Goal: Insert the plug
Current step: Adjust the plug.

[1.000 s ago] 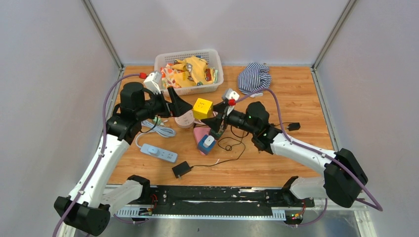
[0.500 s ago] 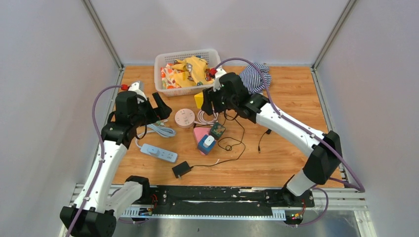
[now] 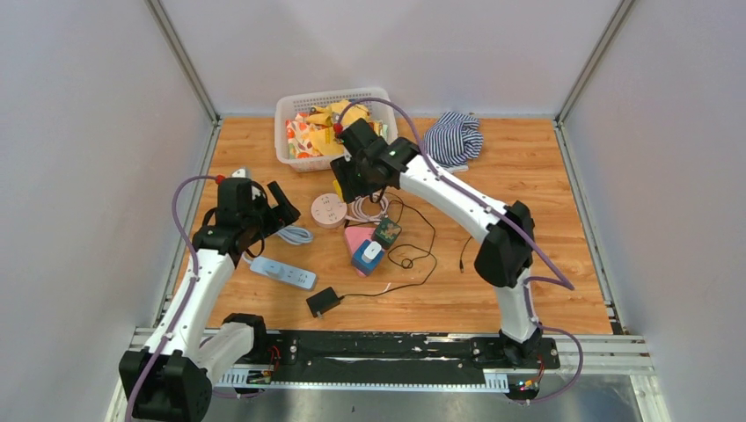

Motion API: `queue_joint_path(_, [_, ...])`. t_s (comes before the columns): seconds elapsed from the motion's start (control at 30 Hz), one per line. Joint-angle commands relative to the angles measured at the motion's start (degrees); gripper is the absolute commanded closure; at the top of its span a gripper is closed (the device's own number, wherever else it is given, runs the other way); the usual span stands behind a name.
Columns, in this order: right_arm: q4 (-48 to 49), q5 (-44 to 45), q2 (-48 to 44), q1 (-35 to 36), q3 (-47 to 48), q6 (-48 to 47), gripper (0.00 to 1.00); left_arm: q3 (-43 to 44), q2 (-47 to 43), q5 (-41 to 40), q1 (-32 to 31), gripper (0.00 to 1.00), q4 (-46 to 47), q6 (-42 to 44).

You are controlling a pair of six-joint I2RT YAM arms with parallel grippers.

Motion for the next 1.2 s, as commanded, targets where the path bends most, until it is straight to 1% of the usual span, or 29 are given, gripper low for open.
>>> queue_joint_path(0.0, [-8.8,0.6,6.6,1.7,9.5,0.2,1.0,0.1,1.1,-8.3,0.6,0.0,-2.1,-2.2])
queue_joint_path(0.1, [-11.3,0.2,11.1,2.2,14.4,0.6,1.0,-0.4,1.5,-9.2,0.6,0.0,-2.3,-1.8])
queue_joint_path(0.2, [-12.2,0.1,14.3,3.0,17.3,0.7,1.0,-1.2,1.8,-8.7,0.7,0.0,-2.4,-2.4])
queue_joint_path(0.4, [-12.5,-0.9,18.8,3.5,20.9,1.2,1.0,-1.3,3.0,-5.0,0.6,0.0,-1.3,-1.9])
queue_joint_path(0.47, [-12.6,-0.9,19.4,3.5,21.5,1.1,1.0,-1.9,3.8,-2.6,0.7,0.0,0.7,-0.9])
queue_joint_path(0.5, [-12.6,-0.9,19.3,3.5,21.5,1.2,1.0,-2.0,4.3,0.2,0.8,0.01,1.7,-0.3])
queue_joint_path(0.57, [-12.5,-0.9,18.6,3.6,21.1,0.7,1.0,-1.8,5.9,9.3,0.9,0.03,5.0,1.7])
queue_joint_path(0.63, [-11.5,-3.6,16.9,3.9,19.6,-1.2,1.0,-1.4,7.4,15.1,1.0,0.04,6.8,0.7])
queue_joint_path(0.73, [-9.3,-4.3,13.4,4.0,14.9,-3.1,1.0,-1.0,8.9,20.8,1.0,0.02,9.4,-1.6])
queue_joint_path(0.8, [-7.2,-6.2,10.7,4.0,10.9,-4.1,1.0,-1.2,9.4,23.0,1.0,0.0,11.7,-3.2])
queue_joint_path(0.93, [-4.2,-8.4,6.6,4.0,5.2,-5.2,1.0,-0.9,10.5,27.6,1.0,0.0,15.6,-4.4])
queue_joint_path(1.1, [-0.3,-10.8,2.0,4.1,0.0,-6.3,1.0,-1.9,10.9,28.7,1.0,0.0,19.1,-6.4])
queue_joint_path(1.17, [2.2,-12.0,0.3,4.1,-2.5,-6.6,1.0,-2.7,11.6,30.4,1.0,0.0,21.6,-8.1])
